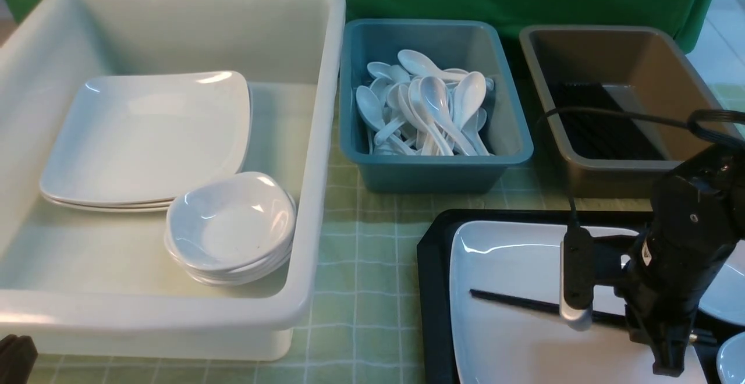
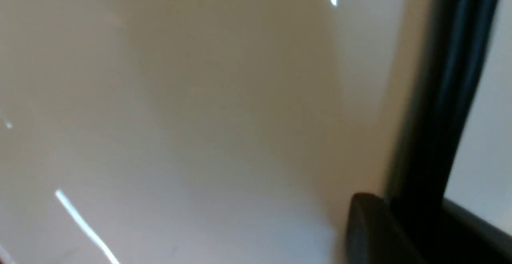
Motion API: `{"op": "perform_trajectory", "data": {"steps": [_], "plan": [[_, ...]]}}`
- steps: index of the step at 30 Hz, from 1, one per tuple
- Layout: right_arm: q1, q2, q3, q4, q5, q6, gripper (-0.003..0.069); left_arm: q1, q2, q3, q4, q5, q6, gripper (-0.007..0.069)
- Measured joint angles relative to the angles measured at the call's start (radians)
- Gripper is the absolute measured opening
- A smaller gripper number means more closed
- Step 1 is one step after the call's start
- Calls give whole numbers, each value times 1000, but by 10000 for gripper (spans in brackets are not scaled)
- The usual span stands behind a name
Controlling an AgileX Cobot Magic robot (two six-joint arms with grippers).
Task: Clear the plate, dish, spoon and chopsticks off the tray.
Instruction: Use the right arm to grab a pair of chopsticks from the plate, then use the right arm to put the chopsticks into the small storage box on the right
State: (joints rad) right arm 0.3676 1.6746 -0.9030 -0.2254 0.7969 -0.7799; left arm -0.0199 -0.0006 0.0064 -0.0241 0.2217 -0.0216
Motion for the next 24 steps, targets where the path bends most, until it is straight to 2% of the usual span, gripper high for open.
{"op": "perform_trajectory", "data": {"steps": [4, 8, 12, 17, 21, 24], "plan": [[11, -74, -6, 1, 58, 3, 113, 0, 0, 0, 0, 0, 0, -2], [37, -206, -59, 6, 143, 120, 113, 0, 0, 0, 0, 0, 0, -2], [31, -287, -158, 5, 120, 210, 113, 0, 0, 0, 0, 0, 0, -2], [-68, -250, -331, 8, -43, 451, 113, 0, 0, 0, 0, 0, 0, -2], [-179, -79, -474, 12, -137, 713, 113, 0, 0, 0, 0, 0, 0, -2], [-220, 64, -552, 20, -165, 843, 113, 0, 0, 0, 0, 0, 0, -2]]}}
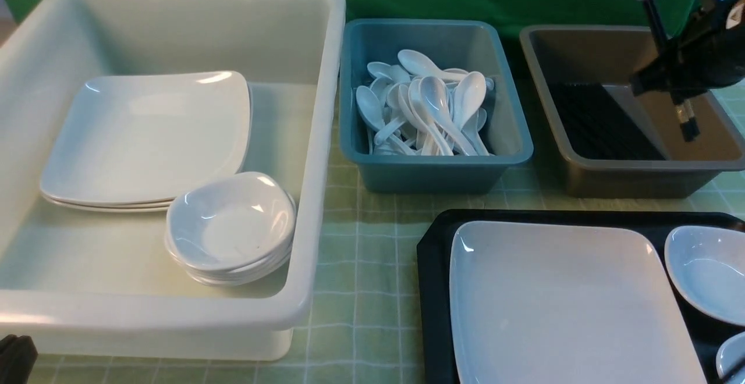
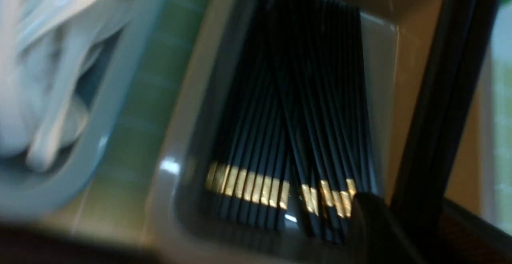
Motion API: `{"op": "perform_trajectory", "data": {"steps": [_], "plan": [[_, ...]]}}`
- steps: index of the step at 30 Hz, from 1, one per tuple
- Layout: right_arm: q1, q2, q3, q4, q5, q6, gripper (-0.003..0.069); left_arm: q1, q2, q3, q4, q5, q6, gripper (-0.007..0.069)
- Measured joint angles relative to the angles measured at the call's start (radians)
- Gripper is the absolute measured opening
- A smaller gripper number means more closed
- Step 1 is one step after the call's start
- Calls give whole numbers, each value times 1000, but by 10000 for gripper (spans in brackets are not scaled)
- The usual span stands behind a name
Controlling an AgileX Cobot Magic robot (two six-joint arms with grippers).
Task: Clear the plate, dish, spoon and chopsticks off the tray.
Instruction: Use the right arm to put the chopsticks into the small storage box on the right, then use the right arm to grab a small plate from the dinner plate
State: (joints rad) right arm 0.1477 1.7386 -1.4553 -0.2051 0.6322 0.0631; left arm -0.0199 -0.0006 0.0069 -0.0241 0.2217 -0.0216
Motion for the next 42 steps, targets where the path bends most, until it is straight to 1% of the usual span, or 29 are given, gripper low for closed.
{"op": "perform_trajectory", "data": {"steps": [2, 3, 5, 6, 7, 10, 11, 12, 14, 15, 16, 18, 19, 20, 21, 23, 25, 26, 28, 29, 30, 31, 33, 34, 36, 37, 39, 41, 42], "plan": [[-15, 111, -57, 3, -15, 49, 113, 0, 0, 0, 0, 0, 0, -2], [-17, 121, -63, 3, -15, 52, 115, 0, 0, 0, 0, 0, 0, -2], [-20, 245, -135, 6, -16, 101, 155, 0, 0, 0, 0, 0, 0, -2], [-20, 283, -169, 8, -11, 129, 202, 0, 0, 0, 0, 0, 0, -2], [-20, 295, -175, 9, -6, 133, 212, 0, 0, 0, 0, 0, 0, -2], [-20, 356, -257, 13, 68, 177, 363, 0, 0, 0, 0, 0, 0, -2], [-20, 358, -274, 14, 88, 176, 384, 0, 0, 0, 0, 0, 0, -2], [-20, 357, -299, 15, 145, 154, 396, 0, 0, 0, 0, 0, 0, -2], [-20, 346, -351, 15, 241, 83, 369, 0, 0, 0, 0, 0, 0, -2], [-20, 338, -377, 15, 308, 36, 324, 0, 0, 0, 0, 0, 0, -2], [-20, 329, -396, 15, 368, -1, 261, 0, 0, 0, 0, 0, 0, -2], [-20, 290, -422, 15, 503, -63, 113, 0, 0, 0, 0, 0, 0, -2], [-20, 280, -422, 15, 516, -63, 92, 0, 0, 0, 0, 0, 0, -2], [-22, 234, -409, 16, 545, -63, 38, 0, 0, 0, 0, 0, 0, -2], [-23, 194, -389, 17, 555, -63, 22, 0, 0, 0, 0, 0, 0, -2], [-25, 150, -361, 19, 558, -63, 13, 0, 0, 0, 0, 0, 0, -2], [-25, 19, -261, 22, 563, -55, 6, 0, 0, 0, 0, 0, 0, -2], [-25, -2, -240, 23, 564, -50, 6, 0, 0, 0, 0, 0, 0, -2], [-25, -128, -75, 34, 573, -45, 8, 0, 0, 0, 0, 0, -1, -2], [-25, -146, -63, 34, 575, -43, 8, 0, 0, 0, 0, 0, -1, -2], [-25, -179, 3, 36, 577, -40, 10, 0, 0, 0, 0, 0, 0, -2], [-25, -242, 111, 41, 575, -37, 27, 0, 0, 0, 0, 0, 0, -2], [-25, -286, 247, 43, 556, -36, 66, 0, 0, 0, 0, 0, 0, -2], [-25, -290, 260, 44, 552, -36, 77, 0, 0, 0, 0, 0, 0, -2], [-25, -318, 420, 53, 472, -78, 171, 0, 0, 0, 0, 0, 0, -2], [-25, -318, 455, 62, 441, -100, 214, 0, 0, 0, 0, 0, 0, -2], [-15, -312, 508, 77, 372, -154, 271, 0, 0, 0, 0, 0, 0, -2], [13, -292, 535, 83, 305, -218, 327, 0, 0, 0, 0, 0, 0, -2], [26, -280, 538, 78, 287, -237, 340, 0, 0, 0, 1, 0, 0, -2]]}}
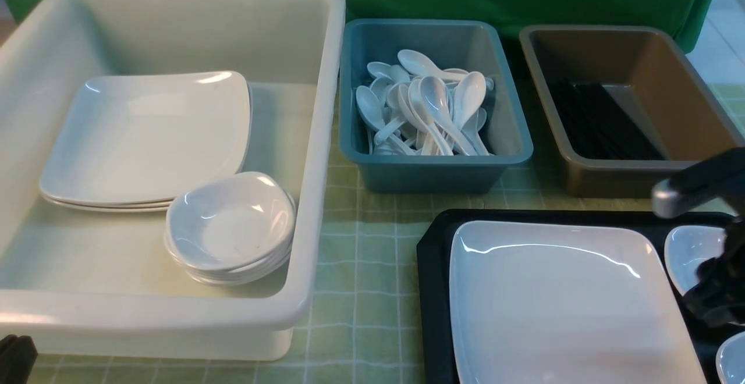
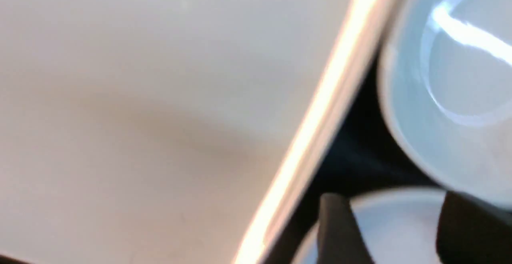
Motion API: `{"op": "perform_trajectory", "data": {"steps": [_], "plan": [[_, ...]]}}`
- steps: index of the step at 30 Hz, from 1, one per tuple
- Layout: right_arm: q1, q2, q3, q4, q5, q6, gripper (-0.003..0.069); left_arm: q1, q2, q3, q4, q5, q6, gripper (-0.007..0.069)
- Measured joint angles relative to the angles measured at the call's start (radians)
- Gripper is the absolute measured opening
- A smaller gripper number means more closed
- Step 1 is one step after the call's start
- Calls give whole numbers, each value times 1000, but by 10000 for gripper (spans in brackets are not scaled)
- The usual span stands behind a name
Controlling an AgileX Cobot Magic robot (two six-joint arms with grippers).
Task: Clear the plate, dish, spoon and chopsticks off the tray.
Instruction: Use the right arm to grab a small plate from the dinner plate, then use the right arm to put the small plate into the large storage box on the left
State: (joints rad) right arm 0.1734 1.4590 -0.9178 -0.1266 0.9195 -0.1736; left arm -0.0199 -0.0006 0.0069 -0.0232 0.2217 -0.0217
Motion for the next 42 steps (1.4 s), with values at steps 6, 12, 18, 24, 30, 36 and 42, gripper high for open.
{"op": "perform_trajectory", "data": {"steps": [6, 12, 18, 24, 30, 36, 42], "plan": [[64, 99, -1, -153, -59, -17, 339, 0, 0, 0, 0, 0, 0, -2], [65, 195, -1, -262, -82, -13, 335, 0, 0, 0, 0, 0, 0, -2], [65, 258, -1, -326, -115, -5, 335, 0, 0, 0, 0, 0, 0, -2], [65, 282, -1, -353, -127, -26, 246, 0, 0, 0, 0, 0, 0, -2], [65, 281, -1, -379, -123, -30, 127, 0, 0, 0, 0, 0, 0, -2], [72, 249, -6, -397, -95, -28, 85, 0, 0, 0, 0, 0, 0, -2], [116, 126, -69, -359, 40, -5, 31, 0, 0, 0, 0, 0, 0, -2]]}}
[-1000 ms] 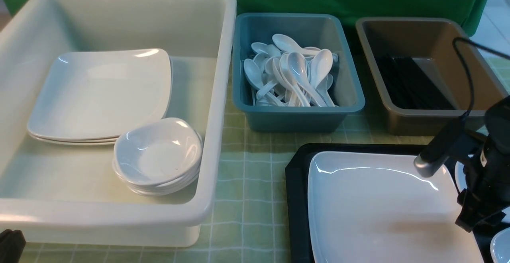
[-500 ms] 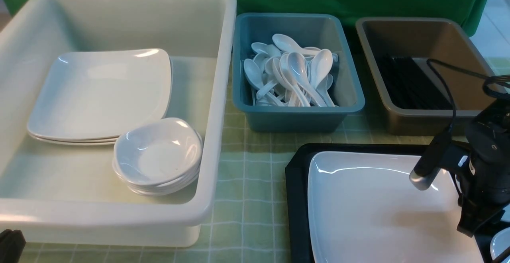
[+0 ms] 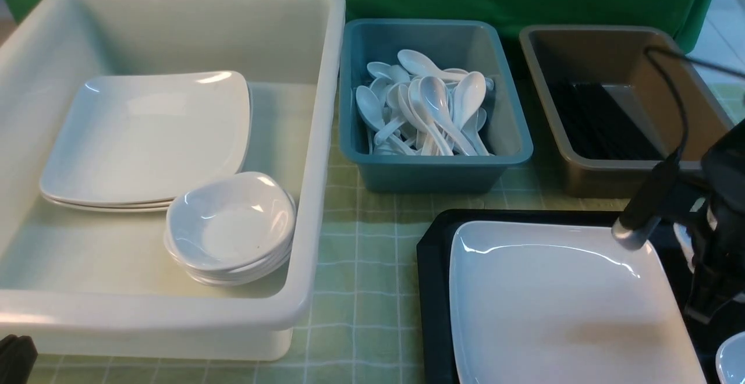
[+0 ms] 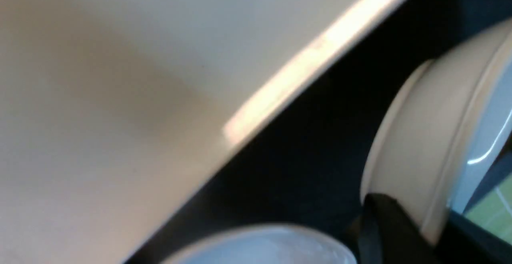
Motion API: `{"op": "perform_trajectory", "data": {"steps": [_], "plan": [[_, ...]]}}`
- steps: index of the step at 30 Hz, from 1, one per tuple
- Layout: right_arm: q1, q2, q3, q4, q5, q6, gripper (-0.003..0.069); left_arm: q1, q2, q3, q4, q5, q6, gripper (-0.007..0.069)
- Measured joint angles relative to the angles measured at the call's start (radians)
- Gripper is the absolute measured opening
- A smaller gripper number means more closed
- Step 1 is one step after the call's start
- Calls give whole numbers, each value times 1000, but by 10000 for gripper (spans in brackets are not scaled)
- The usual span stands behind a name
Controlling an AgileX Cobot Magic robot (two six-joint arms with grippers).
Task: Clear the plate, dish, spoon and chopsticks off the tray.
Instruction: Use the right arm to put the small plate into the large storage box on the left
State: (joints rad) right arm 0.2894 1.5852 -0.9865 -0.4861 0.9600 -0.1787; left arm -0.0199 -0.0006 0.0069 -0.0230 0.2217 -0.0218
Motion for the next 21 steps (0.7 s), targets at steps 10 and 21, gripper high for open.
{"op": "perform_trajectory", "data": {"steps": [10, 21], "plan": [[156, -283, -358, 442, 177, -170, 31, 0, 0, 0, 0, 0, 0, -2], [606, 84, -607, 723, -243, -751, 31, 0, 0, 0, 1, 0, 0, -2]]}}
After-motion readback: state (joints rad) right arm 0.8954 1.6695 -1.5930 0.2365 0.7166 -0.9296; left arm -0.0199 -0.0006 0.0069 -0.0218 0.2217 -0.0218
